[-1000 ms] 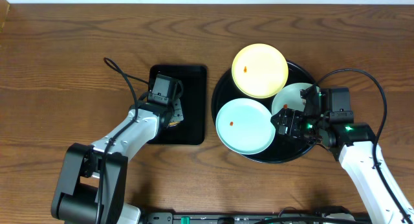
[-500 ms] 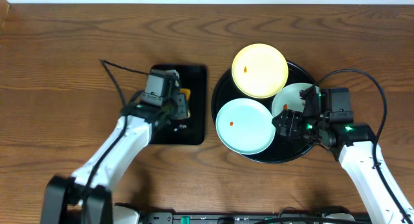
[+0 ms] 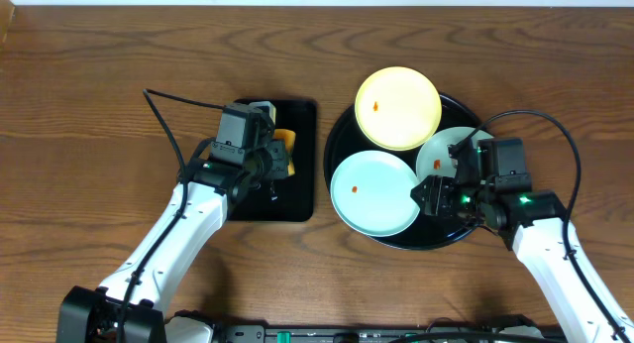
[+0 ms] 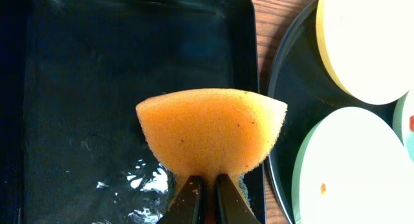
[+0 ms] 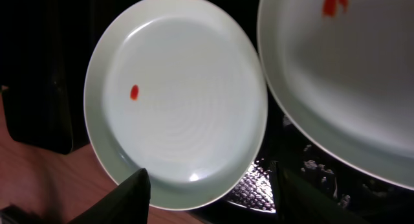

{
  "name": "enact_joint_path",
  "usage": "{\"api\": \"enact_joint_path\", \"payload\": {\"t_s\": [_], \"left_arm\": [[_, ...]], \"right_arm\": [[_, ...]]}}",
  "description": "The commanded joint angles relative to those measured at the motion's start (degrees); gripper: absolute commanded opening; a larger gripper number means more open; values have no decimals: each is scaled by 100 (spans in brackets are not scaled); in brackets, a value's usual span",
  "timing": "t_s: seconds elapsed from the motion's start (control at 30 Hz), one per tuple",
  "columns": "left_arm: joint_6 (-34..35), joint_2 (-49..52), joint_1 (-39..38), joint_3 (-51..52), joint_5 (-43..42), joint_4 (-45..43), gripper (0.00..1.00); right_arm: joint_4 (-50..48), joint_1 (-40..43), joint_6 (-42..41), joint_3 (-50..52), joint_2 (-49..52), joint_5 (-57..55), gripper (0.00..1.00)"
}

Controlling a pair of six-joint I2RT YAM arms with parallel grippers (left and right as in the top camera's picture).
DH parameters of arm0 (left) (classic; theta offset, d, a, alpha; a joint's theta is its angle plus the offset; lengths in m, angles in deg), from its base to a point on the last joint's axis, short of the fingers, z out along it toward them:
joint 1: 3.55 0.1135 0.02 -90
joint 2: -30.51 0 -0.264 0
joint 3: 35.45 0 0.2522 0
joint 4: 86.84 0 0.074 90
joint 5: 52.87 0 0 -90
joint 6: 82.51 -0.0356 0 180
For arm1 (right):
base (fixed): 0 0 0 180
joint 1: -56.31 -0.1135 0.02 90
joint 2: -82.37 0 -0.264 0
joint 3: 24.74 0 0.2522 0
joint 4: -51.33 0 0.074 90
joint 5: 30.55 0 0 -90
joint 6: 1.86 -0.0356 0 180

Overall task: Clean dirty plates on tray and stack at the side
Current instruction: 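Lift the sponge with the left gripper above the black tray, then wipe the left green plate with the sponge in the left gripper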

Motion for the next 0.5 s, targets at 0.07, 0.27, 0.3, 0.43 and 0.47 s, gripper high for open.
{"api": "enact_joint_path", "payload": {"t_s": [0.07, 0.27, 0.3, 0.43, 0.47], "left_arm": [[-96, -11, -13, -109, -57, -9, 7], [-96, -11, -13, -109, -57, -9, 7], [-96, -11, -13, -109, -57, -9, 7], [-98, -11, -13, -109, -70, -9, 7], [-96, -11, -15, -109, -103, -9, 8]], "right_arm": [[-17, -227, -328, 59, 0, -258, 58], [-20, -341, -507, 63, 256, -273, 59], [-20, -341, -568, 63, 350, -275, 59], [-66, -341, -603, 63, 780, -205, 58], [-92, -341, -603, 63, 892, -131, 57]]}}
